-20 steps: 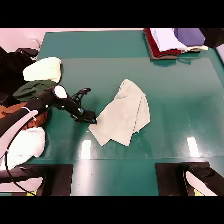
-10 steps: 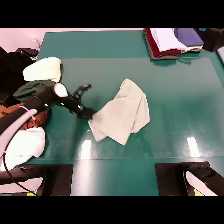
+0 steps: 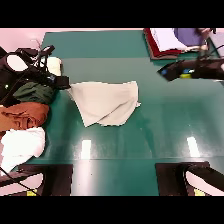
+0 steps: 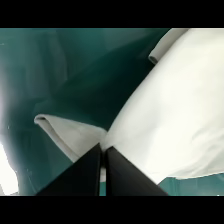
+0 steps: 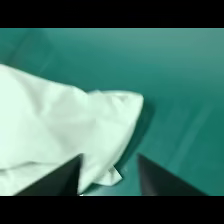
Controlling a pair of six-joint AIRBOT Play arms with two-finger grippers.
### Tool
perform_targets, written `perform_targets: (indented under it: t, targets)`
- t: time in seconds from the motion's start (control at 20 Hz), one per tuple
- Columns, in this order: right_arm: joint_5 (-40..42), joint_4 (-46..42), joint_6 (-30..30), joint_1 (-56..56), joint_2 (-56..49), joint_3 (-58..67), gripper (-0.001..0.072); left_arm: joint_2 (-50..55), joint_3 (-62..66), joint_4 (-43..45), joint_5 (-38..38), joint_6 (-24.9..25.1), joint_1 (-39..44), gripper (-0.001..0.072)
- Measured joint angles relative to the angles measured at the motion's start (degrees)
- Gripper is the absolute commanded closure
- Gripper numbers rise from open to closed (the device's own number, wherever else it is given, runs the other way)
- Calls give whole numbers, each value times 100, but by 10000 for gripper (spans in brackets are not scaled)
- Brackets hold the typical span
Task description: Fold the shirts.
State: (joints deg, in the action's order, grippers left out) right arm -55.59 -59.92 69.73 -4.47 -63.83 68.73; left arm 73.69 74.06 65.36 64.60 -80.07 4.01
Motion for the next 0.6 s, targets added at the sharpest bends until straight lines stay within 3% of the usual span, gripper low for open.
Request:
perform_targets:
  t: [0.5,0.55,0.6]
  targets:
    - [199,514,317,-297,-3305,1257,265,-20,74,37,0,0,-94,683]
    - [195,544,319,-358,-3543,1482,325,-20,74,39,0,0,-96,682]
    - [166,560,321,-411,-3744,1683,492,-20,74,39,-4,0,-96,682]
